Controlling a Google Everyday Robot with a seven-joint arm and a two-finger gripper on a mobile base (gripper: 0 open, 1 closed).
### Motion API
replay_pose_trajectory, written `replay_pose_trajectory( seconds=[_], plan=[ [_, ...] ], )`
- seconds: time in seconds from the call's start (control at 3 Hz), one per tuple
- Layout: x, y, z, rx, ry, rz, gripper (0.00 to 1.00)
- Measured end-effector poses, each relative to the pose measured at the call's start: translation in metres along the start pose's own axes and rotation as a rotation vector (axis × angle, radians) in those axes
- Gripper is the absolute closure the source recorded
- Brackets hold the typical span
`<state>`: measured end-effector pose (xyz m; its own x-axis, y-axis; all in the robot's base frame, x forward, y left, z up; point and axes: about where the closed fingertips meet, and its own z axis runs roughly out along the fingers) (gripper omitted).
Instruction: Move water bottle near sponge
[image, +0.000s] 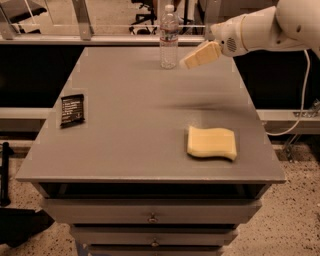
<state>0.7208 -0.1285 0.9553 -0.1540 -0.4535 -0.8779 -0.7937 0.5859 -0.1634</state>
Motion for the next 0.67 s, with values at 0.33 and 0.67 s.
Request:
replay_pose_trajectory(
  seconds=[0.33,0.67],
  plan=[
    [-0.009,-0.019,0.035,0.025,-0.086,0.016,0.0],
    [-0.019,-0.038,0.065,0.051,-0.16,0.032,0.0]
  ],
)
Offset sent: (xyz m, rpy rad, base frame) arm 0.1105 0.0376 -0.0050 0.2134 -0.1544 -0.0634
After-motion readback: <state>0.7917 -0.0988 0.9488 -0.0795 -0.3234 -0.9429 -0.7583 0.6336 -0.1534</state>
